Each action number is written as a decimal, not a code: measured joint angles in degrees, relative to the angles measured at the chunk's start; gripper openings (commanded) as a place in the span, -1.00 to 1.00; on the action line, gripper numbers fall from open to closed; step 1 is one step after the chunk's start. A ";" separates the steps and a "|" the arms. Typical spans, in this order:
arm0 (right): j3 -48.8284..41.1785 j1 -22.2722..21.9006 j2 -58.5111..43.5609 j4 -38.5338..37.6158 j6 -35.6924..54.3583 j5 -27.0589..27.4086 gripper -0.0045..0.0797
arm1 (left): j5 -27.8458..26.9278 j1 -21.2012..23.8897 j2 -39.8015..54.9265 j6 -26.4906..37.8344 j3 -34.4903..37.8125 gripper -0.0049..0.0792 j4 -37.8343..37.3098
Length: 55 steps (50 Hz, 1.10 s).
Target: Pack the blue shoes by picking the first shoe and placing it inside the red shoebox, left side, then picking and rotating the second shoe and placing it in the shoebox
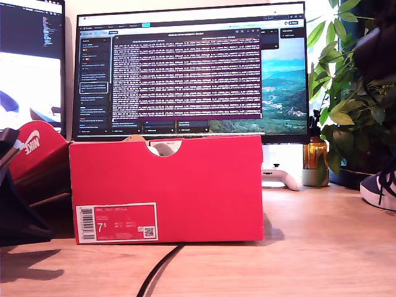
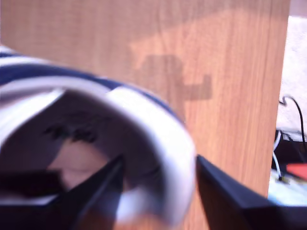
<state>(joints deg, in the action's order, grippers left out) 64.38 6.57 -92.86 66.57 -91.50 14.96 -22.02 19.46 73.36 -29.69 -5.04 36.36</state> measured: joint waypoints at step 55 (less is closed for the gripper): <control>13.11 -1.99 -0.92 -1.92 66.62 8.04 -0.92 | 0.00 0.00 0.00 0.00 0.00 -0.93 0.00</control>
<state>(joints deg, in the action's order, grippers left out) 77.49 4.58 -93.78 64.64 -24.88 23.00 -22.02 19.46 73.36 -29.69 -5.04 36.36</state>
